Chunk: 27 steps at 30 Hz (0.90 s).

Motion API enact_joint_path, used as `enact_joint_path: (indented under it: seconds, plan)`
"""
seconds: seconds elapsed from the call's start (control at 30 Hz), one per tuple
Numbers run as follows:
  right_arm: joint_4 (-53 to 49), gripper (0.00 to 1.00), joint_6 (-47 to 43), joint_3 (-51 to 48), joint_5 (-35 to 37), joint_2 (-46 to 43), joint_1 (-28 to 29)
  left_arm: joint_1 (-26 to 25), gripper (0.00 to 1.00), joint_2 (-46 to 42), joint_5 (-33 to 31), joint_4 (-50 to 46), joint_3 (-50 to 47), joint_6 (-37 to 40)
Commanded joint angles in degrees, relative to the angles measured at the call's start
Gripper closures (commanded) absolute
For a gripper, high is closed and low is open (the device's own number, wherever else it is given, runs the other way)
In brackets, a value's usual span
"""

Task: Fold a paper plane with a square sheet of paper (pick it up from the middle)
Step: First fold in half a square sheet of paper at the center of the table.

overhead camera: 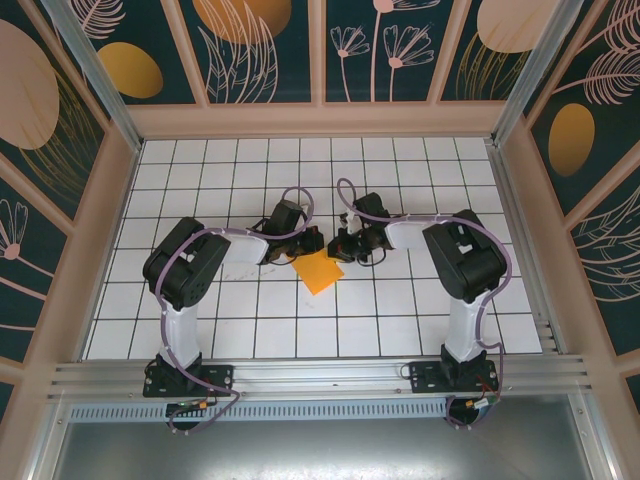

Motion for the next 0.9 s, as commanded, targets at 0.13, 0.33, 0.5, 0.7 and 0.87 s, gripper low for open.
enact_joint_path:
  seconds: [0.13, 0.33, 0.5, 0.7, 0.87]
  plan:
    - [-5.95, 1.00, -3.48, 0.09, 3.29, 2.51, 0.50, 0.57, 1.00, 1.34, -2.14, -3.42, -0.66, 1.17]
    - [-8.42, 1.00, -5.39, -1.23, 4.73, 2.71, 0.50, 2.41, 1.00, 2.00, -2.37, -5.93, 2.25, 3.29]
    - [-9.06, 1.00, -5.59, -1.58, 5.10, 3.08, 0.45, 4.56, 0.99, 3.07, -3.17, -8.87, 4.64, 4.37]
    - [-8.98, 1.00, -5.40, -2.14, 5.54, 3.21, 0.65, 7.21, 0.98, 3.72, -4.13, -10.27, 5.97, 4.65]
    - [-8.95, 1.00, -5.23, -2.50, 5.63, 3.19, 0.89, 8.38, 0.98, 5.33, -4.67, -11.94, 8.26, 5.54]
